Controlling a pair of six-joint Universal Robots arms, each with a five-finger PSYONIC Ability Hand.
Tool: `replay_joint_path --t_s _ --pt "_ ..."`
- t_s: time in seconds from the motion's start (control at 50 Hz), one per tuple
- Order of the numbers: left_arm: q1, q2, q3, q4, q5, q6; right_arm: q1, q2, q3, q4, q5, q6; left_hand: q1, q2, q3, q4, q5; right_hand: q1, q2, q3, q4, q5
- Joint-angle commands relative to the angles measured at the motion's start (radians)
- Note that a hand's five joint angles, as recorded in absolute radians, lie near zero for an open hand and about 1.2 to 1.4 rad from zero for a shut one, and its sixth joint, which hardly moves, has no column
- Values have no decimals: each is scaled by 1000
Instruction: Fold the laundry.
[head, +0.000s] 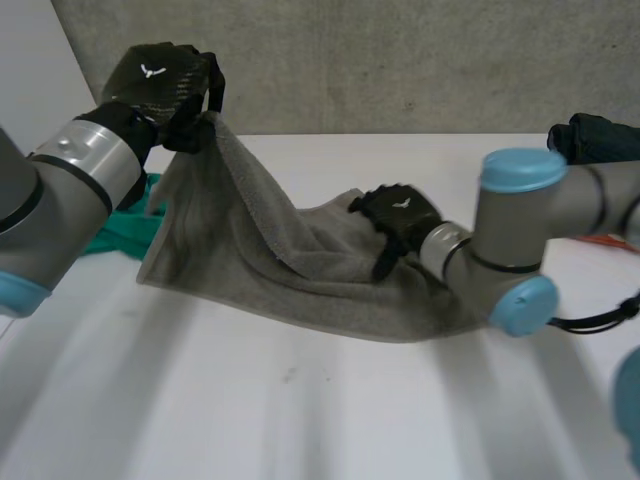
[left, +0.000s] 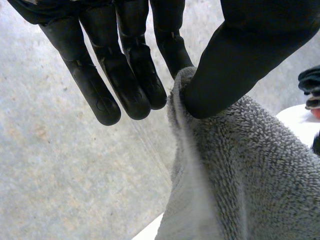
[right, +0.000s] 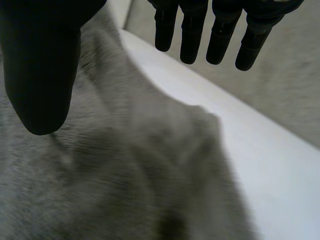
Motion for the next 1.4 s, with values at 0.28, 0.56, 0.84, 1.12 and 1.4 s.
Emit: replay_joint_path --t_s 0.28,0.56,0.84,1.12,1.4 --pt "-10 137 -135 93 0 0 45 -57 41 -7 16 40 248 203 209 199 241 1062 1040 1078 1078 1103" --pt "-9 123 -202 83 3 -2 -78 -575 597 300 30 -408 248 203 209 199 241 1062 1040 1078 1078 1103" --pt "-12 123 -207 84 3 0 -17 -540 471 264 16 -258 248 203 209 199 241 -76 -98 -60 -60 -35" --pt "-53 261 -127 58 4 0 -41 -327 109 238 -5 -288 248 203 209 199 241 -160 -182 -144 -144 -119" --pt "-134 353 -122 44 3 0 -1 39 -103 235 -290 -345 248 203 209 199 241 -112 -134 -96 -96 -71"
